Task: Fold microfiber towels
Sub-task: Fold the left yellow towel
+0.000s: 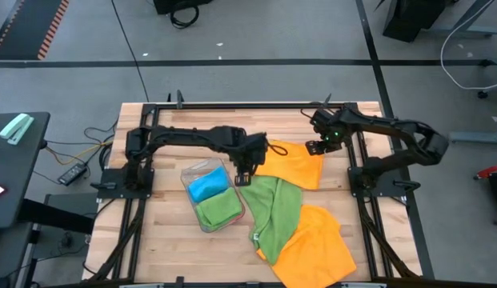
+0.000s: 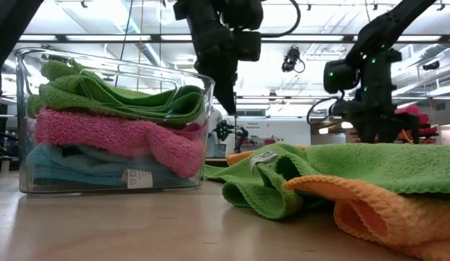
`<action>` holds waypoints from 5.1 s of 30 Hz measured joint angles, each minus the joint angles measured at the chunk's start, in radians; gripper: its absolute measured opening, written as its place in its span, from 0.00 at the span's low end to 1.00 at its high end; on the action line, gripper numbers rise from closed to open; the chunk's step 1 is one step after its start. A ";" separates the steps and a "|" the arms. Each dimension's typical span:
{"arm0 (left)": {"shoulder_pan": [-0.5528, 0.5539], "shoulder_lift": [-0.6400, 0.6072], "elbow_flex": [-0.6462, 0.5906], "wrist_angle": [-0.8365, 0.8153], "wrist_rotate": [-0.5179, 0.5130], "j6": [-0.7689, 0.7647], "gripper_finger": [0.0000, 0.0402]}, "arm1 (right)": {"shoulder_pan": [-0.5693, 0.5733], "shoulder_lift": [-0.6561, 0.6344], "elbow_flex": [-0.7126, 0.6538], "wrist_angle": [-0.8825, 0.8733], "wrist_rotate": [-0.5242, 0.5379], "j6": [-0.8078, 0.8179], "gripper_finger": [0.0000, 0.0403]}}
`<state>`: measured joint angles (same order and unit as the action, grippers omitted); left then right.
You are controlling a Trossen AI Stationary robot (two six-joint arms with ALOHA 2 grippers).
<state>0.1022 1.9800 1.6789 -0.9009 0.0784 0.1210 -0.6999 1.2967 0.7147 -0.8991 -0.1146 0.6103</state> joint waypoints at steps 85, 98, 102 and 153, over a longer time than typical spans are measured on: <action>-0.080 -0.129 -0.001 0.098 -0.058 -0.194 0.07 | -0.186 0.196 0.469 -0.392 0.066 -0.319 0.00; -0.048 -0.128 -0.001 0.296 -0.094 -0.215 0.18 | -0.091 0.196 0.468 -0.117 -0.130 -0.136 0.00; -0.046 -0.128 -0.001 0.284 -0.094 -0.220 0.17 | -0.079 0.196 0.440 -0.042 -0.145 -0.090 0.00; -0.090 -0.228 -0.001 0.118 -0.093 -0.302 0.05 | 0.051 0.442 0.285 0.643 -0.081 0.032 0.22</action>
<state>0.0124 1.7519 1.6783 -0.7830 -0.0143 -0.1809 -0.6492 1.7386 0.9997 -0.2565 -0.1961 0.6424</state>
